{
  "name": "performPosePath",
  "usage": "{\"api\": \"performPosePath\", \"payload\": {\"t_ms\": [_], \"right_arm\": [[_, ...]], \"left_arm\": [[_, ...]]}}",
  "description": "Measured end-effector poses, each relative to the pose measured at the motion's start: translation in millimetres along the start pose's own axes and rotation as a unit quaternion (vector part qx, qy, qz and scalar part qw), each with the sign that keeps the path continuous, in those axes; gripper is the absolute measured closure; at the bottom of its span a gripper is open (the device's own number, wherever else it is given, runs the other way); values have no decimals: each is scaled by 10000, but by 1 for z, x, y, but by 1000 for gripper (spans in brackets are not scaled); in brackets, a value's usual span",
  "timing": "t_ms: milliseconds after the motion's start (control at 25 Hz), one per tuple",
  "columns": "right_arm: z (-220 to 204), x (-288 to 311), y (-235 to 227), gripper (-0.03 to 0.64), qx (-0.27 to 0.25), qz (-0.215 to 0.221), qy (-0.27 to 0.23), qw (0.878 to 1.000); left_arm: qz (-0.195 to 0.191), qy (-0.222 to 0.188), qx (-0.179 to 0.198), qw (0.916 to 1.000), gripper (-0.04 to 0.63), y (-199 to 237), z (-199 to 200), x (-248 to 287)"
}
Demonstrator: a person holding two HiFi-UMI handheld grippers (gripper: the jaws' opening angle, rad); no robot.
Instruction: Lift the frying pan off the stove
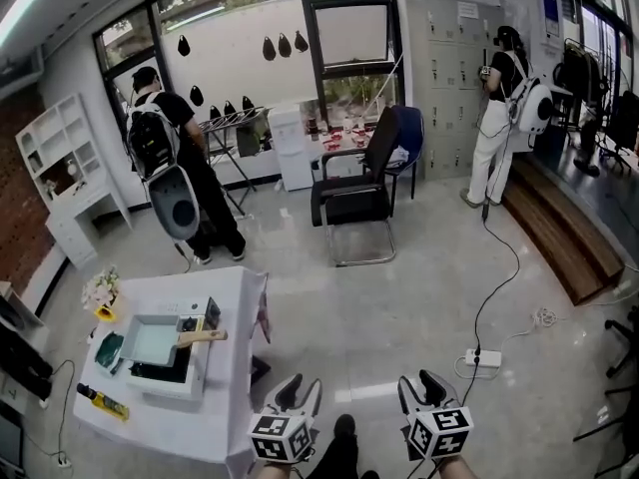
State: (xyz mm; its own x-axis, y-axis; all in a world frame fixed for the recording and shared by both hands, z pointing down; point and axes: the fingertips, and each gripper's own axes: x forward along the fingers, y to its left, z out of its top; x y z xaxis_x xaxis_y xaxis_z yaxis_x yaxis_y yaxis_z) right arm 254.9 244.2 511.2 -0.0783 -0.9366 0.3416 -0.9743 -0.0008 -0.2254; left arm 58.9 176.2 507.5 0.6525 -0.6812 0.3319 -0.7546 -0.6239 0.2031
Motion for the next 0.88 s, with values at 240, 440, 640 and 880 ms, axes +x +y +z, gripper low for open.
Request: {"api": "performPosePath", "payload": {"t_ms": [240,440,640,880], "right_arm": [[7,49,-11,419,115,58,65,9999],[23,113,-22,420,37,24,234,9997],[46,177,-32,420,-71,-67,331,9994],[78,236,-43,420,17,-256,143,9996]], "left_arm": [[-48,28,-128,9999,442,30,3,46],[-194,28,-102,9998,437,60,24,103],[-208,50,-122,9997,437,99,45,156],[-95,-14,-213,9997,437,146,74,205]]}}
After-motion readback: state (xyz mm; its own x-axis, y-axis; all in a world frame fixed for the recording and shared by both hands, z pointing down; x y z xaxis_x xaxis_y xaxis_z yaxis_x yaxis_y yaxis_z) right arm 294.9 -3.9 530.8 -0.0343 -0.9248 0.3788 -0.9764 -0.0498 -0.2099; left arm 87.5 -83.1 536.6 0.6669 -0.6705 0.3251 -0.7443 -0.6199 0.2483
